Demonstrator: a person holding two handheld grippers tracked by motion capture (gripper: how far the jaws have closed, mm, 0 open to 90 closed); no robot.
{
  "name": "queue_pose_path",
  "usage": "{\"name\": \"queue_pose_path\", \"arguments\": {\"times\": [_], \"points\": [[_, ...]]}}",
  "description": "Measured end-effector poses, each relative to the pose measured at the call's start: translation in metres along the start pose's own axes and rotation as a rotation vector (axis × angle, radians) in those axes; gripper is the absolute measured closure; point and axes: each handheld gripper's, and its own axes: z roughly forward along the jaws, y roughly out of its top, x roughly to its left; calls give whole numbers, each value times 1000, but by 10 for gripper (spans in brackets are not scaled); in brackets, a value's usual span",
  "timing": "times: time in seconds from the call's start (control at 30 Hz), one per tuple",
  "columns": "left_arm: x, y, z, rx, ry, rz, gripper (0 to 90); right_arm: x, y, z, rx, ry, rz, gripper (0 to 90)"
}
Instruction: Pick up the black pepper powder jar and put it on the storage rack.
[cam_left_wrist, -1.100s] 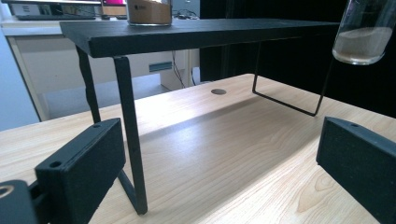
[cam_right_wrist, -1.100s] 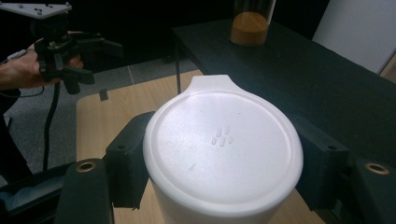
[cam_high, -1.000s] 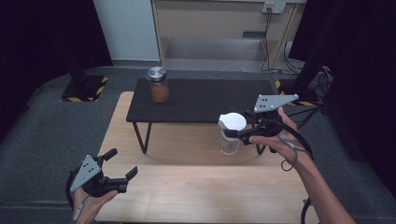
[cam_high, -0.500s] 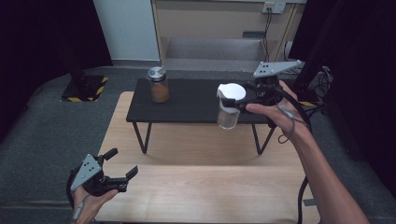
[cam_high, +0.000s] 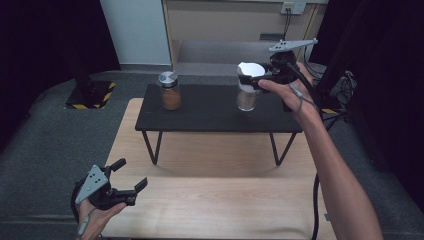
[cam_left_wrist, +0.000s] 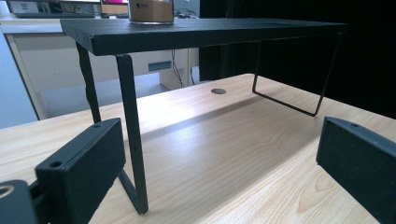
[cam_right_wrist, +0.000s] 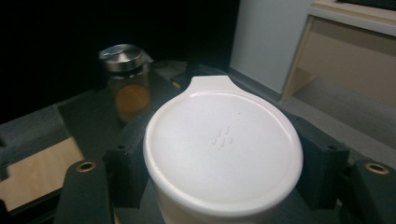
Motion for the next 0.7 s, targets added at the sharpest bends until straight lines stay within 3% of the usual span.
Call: {"name": "queue_pose_path", "arguments": {"times": [0.2,0.33,0.7], "points": [[0,0,0,-1,-1,0,1,4,5,15,22,-126,26,313],[1,0,0,-1,-1,-1,1,2,3,23,26,-171,54,313],[1,0,1,-1,-3,1,1,-4,-8,41,68,-166,84,313]]}}
